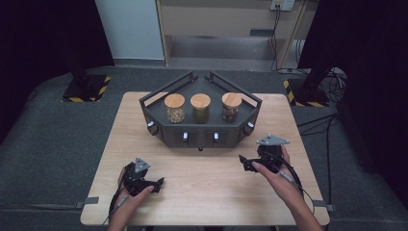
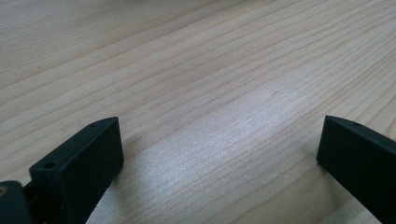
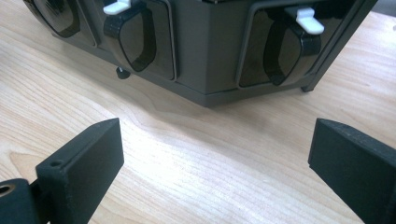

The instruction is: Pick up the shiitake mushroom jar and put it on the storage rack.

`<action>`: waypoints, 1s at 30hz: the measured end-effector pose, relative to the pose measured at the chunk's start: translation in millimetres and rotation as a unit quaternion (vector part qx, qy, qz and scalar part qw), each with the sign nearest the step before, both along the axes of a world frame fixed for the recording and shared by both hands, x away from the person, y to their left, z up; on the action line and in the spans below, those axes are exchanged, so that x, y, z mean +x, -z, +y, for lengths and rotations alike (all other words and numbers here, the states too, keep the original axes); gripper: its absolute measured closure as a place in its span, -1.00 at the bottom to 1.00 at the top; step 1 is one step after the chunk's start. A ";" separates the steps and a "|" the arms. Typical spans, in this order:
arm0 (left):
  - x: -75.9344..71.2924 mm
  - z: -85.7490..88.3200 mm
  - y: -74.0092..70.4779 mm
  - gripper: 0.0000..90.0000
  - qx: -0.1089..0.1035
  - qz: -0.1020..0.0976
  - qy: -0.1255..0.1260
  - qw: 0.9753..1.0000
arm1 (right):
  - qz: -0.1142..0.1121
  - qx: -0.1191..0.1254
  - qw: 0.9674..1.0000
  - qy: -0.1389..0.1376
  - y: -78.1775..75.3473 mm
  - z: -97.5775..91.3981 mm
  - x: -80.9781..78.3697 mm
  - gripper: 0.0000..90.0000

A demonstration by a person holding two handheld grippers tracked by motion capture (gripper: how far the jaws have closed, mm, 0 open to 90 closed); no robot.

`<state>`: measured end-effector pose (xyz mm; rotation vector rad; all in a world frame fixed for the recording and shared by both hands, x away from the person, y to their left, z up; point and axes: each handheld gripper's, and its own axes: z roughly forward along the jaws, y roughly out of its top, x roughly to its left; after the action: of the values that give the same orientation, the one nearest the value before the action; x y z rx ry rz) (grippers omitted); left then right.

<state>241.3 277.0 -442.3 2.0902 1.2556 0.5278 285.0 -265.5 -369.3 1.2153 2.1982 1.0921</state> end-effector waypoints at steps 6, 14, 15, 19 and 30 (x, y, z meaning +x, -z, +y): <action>0.0 0.0 0.0 -1.00 0.000 0.000 0.000 1.000 | 0.004 0.001 1.000 0.001 5.7 0.4 -2.9 -0.92; 0.0 0.0 0.0 -1.00 0.000 0.000 0.000 1.000 | 0.010 0.001 1.000 -0.006 14.7 4.6 -8.0 -0.92; 0.0 0.0 0.0 -1.00 0.000 0.000 0.000 1.000 | 0.012 0.001 1.000 -0.007 15.5 4.9 -8.6 -0.92; 0.0 0.0 0.0 -1.00 0.000 0.000 0.000 1.000 | 0.014 -0.001 1.000 -0.012 19.1 6.6 -11.3 -0.92; 0.0 0.0 0.0 -1.00 0.000 0.000 0.000 1.000 | 0.043 -0.007 0.999 -0.020 44.9 16.6 -13.5 -0.92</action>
<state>241.3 277.0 -442.3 2.0902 1.2555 0.5277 271.5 -248.8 -414.2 1.2396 2.2982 1.0576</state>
